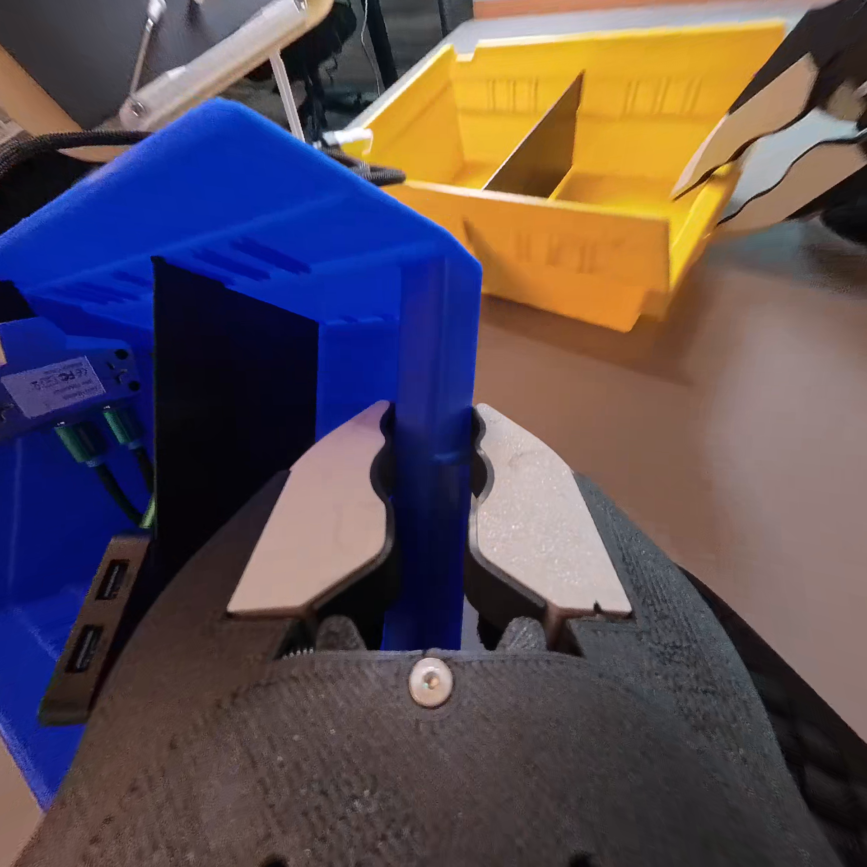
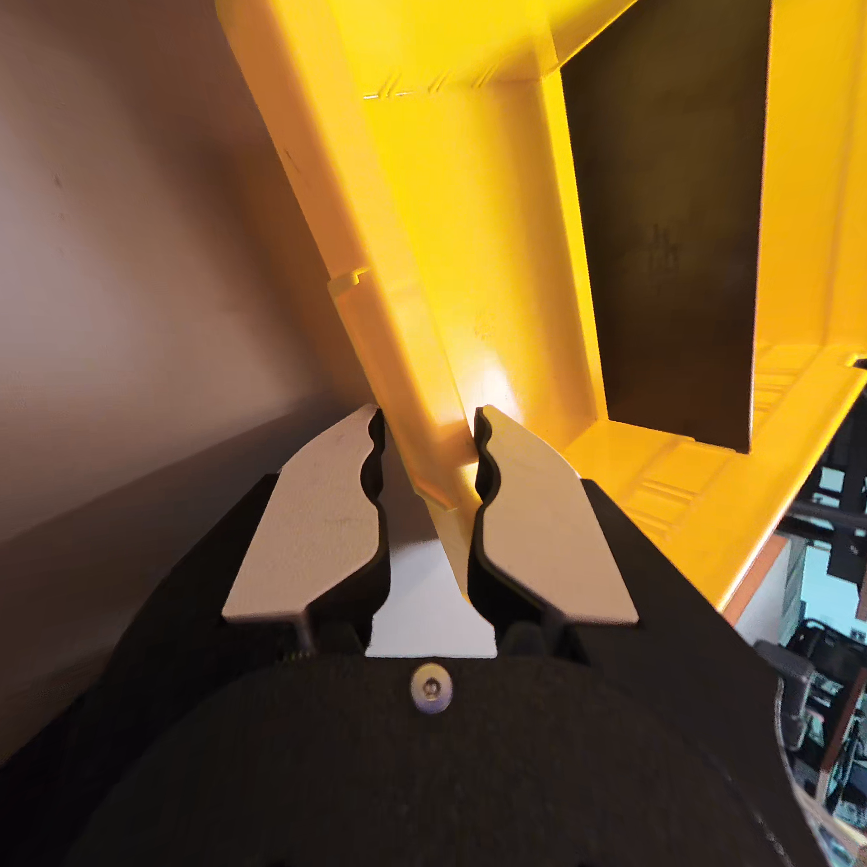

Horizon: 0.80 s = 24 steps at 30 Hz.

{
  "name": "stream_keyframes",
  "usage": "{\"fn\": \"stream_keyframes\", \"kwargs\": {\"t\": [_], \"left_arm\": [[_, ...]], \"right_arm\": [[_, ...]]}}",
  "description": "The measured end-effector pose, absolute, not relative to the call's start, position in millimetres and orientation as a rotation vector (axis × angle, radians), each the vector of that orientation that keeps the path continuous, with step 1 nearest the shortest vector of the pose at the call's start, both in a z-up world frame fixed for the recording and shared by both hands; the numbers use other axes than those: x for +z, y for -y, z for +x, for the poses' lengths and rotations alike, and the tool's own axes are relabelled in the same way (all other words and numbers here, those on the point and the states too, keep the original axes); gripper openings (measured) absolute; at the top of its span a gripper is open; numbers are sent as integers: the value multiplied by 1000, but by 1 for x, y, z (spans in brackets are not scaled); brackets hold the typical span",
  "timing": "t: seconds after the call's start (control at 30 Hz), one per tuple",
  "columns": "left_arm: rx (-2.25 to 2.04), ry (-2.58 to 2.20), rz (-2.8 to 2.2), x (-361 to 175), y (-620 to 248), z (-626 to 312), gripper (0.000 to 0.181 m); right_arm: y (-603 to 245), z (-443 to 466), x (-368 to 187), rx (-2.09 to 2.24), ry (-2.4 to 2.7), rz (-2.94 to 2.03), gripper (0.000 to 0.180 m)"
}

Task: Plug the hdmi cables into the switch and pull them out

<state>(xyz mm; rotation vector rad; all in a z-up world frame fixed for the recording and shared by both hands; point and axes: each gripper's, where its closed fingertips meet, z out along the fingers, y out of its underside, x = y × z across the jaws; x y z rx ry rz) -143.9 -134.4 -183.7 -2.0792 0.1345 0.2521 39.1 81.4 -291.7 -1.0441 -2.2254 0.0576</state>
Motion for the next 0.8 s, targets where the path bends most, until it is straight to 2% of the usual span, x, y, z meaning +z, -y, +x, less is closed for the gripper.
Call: {"fn": "stream_keyframes", "kwargs": {"t": [0.23, 0.6, 0.8], "left_arm": [[263, -66, -2056, -188, 117, -155, 29], [389, -338, -2509, -293, 110, -153, 27], [436, -336, -2519, -295, 91, -161, 26]], "right_arm": [[-123, 81, -291, -6, 2138, -1132, 35], [-183, 72, -292, -18, 2170, -1119, 33], [-220, 51, -292, -19, 2127, -1199, 35]]}}
